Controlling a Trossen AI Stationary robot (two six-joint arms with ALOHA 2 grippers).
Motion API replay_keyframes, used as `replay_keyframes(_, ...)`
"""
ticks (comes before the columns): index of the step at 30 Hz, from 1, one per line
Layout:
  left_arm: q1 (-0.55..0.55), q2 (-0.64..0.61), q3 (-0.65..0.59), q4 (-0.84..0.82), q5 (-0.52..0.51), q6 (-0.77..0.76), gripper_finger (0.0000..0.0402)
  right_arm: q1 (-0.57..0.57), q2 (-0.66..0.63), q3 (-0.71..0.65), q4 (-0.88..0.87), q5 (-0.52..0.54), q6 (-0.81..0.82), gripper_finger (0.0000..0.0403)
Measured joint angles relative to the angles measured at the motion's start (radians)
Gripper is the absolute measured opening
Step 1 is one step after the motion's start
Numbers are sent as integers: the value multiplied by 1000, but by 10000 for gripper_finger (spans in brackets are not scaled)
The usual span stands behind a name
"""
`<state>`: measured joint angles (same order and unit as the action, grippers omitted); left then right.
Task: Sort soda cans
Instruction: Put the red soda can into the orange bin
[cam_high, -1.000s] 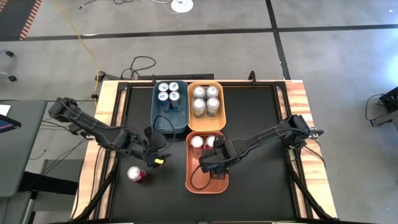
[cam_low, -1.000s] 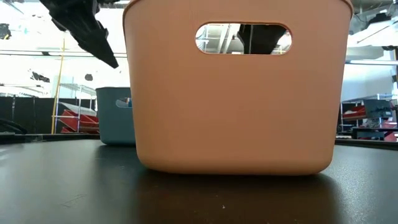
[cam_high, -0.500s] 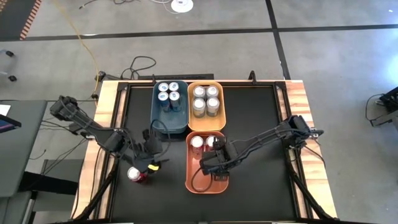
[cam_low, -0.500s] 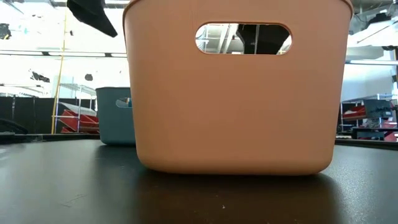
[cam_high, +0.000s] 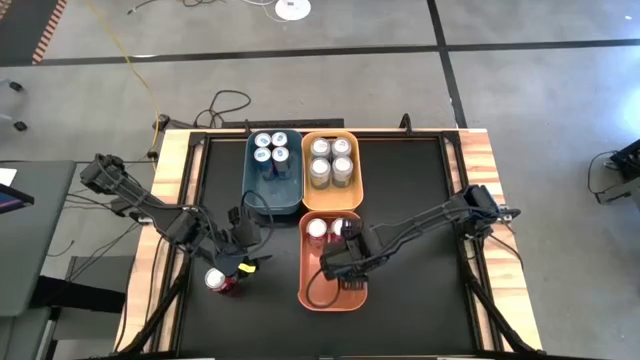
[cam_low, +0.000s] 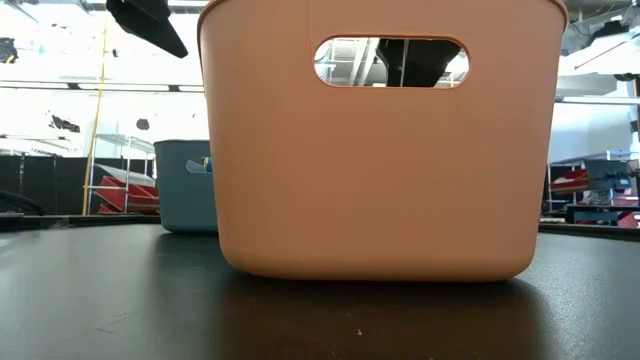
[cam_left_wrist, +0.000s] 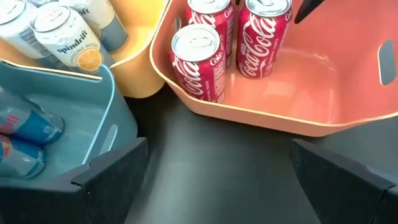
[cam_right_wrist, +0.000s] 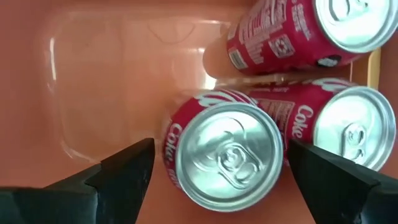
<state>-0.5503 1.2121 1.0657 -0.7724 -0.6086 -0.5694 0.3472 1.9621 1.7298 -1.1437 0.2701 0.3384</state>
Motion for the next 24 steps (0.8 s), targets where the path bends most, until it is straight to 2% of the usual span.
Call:
replay_keyframes(13,0,0,-10,-3,0,0,389,5,0,0,30,-4,1,380)
replay_keyframes(24,0,0,-10,-4,-1,-4,389,-3,-1,1,21,-9,72,380)
